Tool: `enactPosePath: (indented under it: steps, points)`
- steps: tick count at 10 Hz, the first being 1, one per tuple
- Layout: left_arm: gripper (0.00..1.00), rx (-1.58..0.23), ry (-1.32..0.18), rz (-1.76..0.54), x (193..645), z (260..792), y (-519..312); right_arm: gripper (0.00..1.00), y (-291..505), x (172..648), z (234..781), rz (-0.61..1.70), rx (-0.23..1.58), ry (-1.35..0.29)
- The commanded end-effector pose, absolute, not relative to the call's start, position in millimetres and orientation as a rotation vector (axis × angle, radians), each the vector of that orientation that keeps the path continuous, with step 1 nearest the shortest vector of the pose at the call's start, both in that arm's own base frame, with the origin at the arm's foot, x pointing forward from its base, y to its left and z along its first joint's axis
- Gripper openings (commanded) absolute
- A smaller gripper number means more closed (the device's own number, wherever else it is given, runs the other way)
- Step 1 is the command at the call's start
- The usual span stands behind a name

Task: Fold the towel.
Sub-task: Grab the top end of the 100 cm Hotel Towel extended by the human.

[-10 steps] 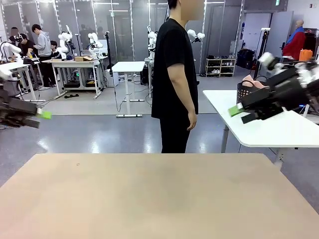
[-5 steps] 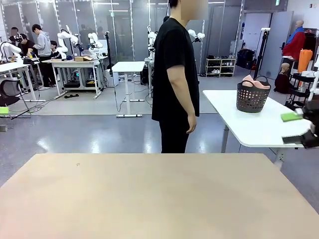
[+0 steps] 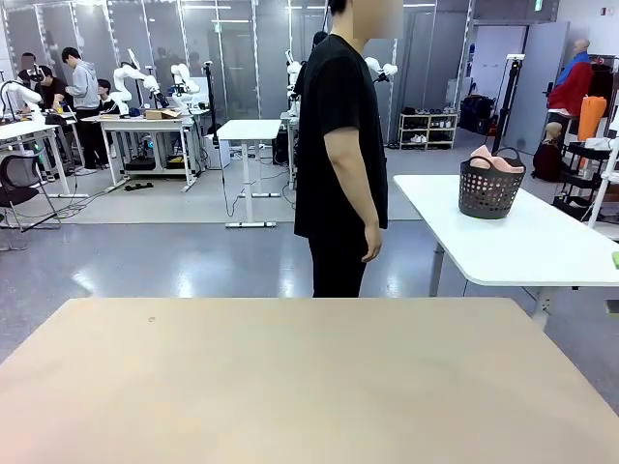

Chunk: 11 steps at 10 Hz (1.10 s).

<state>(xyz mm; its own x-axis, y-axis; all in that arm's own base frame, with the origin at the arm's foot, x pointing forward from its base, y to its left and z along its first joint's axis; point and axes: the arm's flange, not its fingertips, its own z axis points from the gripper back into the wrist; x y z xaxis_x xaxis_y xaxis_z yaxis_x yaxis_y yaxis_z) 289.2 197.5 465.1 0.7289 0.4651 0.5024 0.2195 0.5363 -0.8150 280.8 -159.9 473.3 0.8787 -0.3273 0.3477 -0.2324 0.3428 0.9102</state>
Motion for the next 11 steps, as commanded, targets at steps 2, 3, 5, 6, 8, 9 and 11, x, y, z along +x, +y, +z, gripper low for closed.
enactPosePath:
  steps: [2, 3, 5, 6, 8, 9, 11]
  points:
    - [1.0, -0.976, -0.784, 0.175, 253.8, 464.8, 178.0, 1.0, -170.8, 258.4, 464.8, -0.144, 1.232, -0.607]
    - [1.0, -0.959, -0.772, 0.184, 253.4, 469.4, 172.6, 1.0, -171.7, 255.1, 464.6, -0.152, 1.227, -0.601]
    - [1.0, -0.885, -0.778, 0.267, 260.1, 465.8, 175.3, 1.0, -168.7, 262.3, 465.4, -0.177, 1.2, -0.627]
    - [1.0, -0.956, -0.793, 0.182, 273.7, 480.4, 203.2, 1.0, -189.9, 261.3, 472.8, -0.162, 1.217, -0.591]
    - [1.0, -0.956, -0.793, 0.182, 273.7, 480.4, 203.2, 1.0, -189.9, 261.3, 472.8, -0.162, 1.217, -0.591]
    - [1.0, -0.956, -0.793, 0.182, 273.7, 480.4, 203.2, 1.0, -189.9, 261.3, 472.8, -0.162, 1.217, -0.591]
    - [1.0, -0.956, -0.793, 0.182, 273.7, 480.4, 203.2, 1.0, -189.9, 261.3, 472.8, -0.162, 1.217, -0.591]
